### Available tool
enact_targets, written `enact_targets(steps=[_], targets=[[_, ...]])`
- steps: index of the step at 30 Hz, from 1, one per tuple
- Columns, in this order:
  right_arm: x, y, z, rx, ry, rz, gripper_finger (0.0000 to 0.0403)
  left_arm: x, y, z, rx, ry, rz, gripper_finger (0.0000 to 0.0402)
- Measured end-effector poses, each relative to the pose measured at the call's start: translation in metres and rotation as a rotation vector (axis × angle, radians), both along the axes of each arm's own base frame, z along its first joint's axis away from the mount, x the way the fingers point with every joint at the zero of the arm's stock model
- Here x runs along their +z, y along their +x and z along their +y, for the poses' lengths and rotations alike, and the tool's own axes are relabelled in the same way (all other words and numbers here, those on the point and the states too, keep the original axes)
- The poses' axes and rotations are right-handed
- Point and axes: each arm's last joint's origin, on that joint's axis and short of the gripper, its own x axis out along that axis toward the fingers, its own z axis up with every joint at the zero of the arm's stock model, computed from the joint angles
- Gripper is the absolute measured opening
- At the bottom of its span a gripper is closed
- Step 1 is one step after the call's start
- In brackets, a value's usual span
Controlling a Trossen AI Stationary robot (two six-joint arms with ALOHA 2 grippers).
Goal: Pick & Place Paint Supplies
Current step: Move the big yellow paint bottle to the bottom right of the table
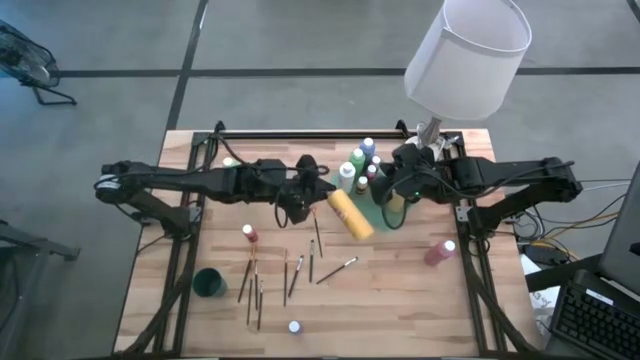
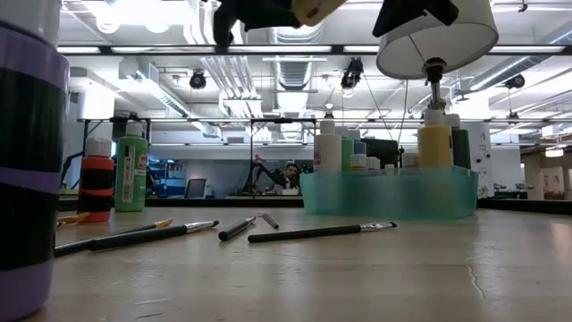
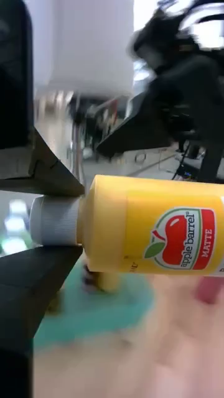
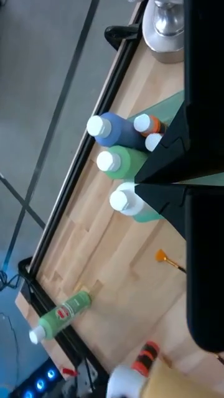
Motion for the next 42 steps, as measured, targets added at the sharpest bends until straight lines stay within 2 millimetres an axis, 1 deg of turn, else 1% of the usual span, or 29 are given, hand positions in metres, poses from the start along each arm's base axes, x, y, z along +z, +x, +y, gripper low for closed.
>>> enact_targets(steps=[1,2,3,4,5,8,9,11,14,17,21,27,32,37,42], targets=[[0.001,-0.001,0.001,0.012,0.004,-0.004,0.0008,0.0,0.0,0.0,0.01,-0.054,-0.008,0.0117],[0.002,-0.002,0.002,0.022,0.013,-0.013,0.0008,0.0,0.0,0.001,0.025,-0.067,-0.007,0.0117],[0.004,-0.004,0.004,0.036,0.031,-0.028,0.0008,-0.001,-0.001,0.001,0.048,-0.034,0.007,0.0117],[0.006,-0.004,0.004,0.051,0.06,-0.051,0.0008,-0.003,-0.002,0.002,0.066,0.047,0.037,0.0117],[0.009,-0.004,0.005,0.077,0.099,-0.087,0.0008,-0.005,-0.003,0.004,0.085,0.163,0.084,0.0117],[0.022,-0.003,0.009,0.244,0.253,-0.212,0.0008,-0.011,-0.006,0.01,0.122,0.556,0.265,0.0117],[0.026,-0.001,0.01,0.301,0.297,-0.259,0.0009,-0.011,-0.006,0.011,0.126,0.641,0.3,0.0117],[0.033,0.002,0.013,0.392,0.356,-0.324,0.0012,-0.008,-0.005,0.014,0.135,0.713,0.299,0.0117],[0.033,0.007,0.015,0.44,0.379,-0.339,0.0032,-0.003,-0.003,0.014,0.128,0.739,0.249,0.0117],[0.027,0.013,0.013,0.426,0.379,-0.303,0.0066,0.001,-0.002,0.013,0.095,0.776,0.216,0.0117],[0.02,0.021,0.006,0.41,0.392,-0.28,0.0128,0.004,-0.001,0.011,0.065,0.809,0.175,0.0117],[0.013,0.031,-0.004,0.417,0.441,-0.266,0.0228,0.004,0.0,0.01,0.024,0.853,0.181,0.0117],[0.009,0.036,-0.014,0.404,0.441,-0.265,0.0293,0.004,0.0,0.01,0.006,0.863,0.173,0.0117],[0.003,0.043,-0.022,0.389,0.425,-0.24,0.0336,0.009,0.001,0.008,-0.014,0.859,0.11,0.0117],[0.0,0.053,-0.027,0.412,0.392,-0.26,0.0359,0.009,0.002,0.008,-0.035,0.857,0.097,0.0117]])
